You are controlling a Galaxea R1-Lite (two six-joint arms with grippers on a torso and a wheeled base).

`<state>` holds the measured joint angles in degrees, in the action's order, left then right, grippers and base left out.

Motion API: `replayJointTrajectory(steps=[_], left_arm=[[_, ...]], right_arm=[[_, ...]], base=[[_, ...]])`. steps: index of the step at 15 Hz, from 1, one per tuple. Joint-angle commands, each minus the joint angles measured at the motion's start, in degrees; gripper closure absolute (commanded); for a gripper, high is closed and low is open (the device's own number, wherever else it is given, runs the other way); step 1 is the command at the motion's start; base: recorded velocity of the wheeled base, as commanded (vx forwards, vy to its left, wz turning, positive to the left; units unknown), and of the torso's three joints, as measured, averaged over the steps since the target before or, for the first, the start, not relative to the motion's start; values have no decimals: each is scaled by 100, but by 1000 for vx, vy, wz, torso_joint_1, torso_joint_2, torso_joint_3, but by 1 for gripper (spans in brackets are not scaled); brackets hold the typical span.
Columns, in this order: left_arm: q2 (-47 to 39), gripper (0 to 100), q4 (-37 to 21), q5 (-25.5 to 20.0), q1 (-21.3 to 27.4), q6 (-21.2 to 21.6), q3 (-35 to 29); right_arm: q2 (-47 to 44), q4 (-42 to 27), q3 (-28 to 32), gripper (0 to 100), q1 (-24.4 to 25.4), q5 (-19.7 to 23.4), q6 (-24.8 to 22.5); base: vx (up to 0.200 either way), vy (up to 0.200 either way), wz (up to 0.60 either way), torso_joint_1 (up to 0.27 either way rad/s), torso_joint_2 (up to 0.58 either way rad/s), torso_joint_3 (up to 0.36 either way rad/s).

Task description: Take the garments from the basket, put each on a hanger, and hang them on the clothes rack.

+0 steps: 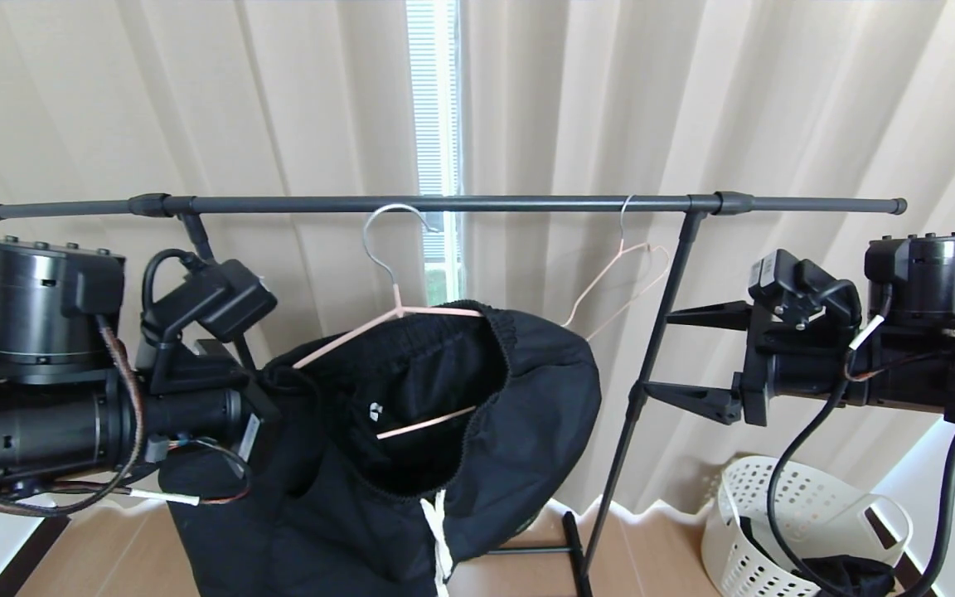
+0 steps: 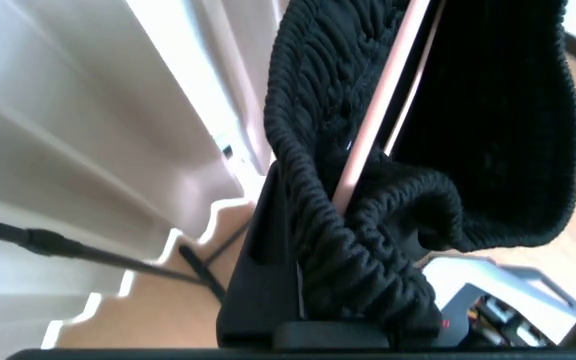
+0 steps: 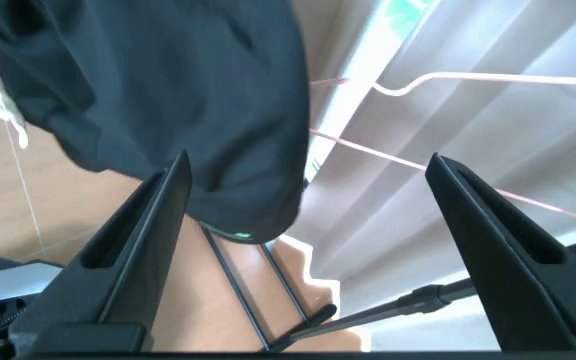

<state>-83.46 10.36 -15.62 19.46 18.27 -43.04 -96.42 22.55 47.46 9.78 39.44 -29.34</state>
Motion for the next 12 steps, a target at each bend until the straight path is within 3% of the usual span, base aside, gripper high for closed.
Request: replayJointTrajectory(steps=[1,12], left_arm=[[-487,100,1,226,252,10,-11],[-1208,100,1,1192,304,18,209]], right_arm=[[44,4,9,0,7,-41,-1],[18,-5,-8,0,51,-59,-1]], base=[[0,0,0,0,0,0],[0,0,0,0,0,0]])
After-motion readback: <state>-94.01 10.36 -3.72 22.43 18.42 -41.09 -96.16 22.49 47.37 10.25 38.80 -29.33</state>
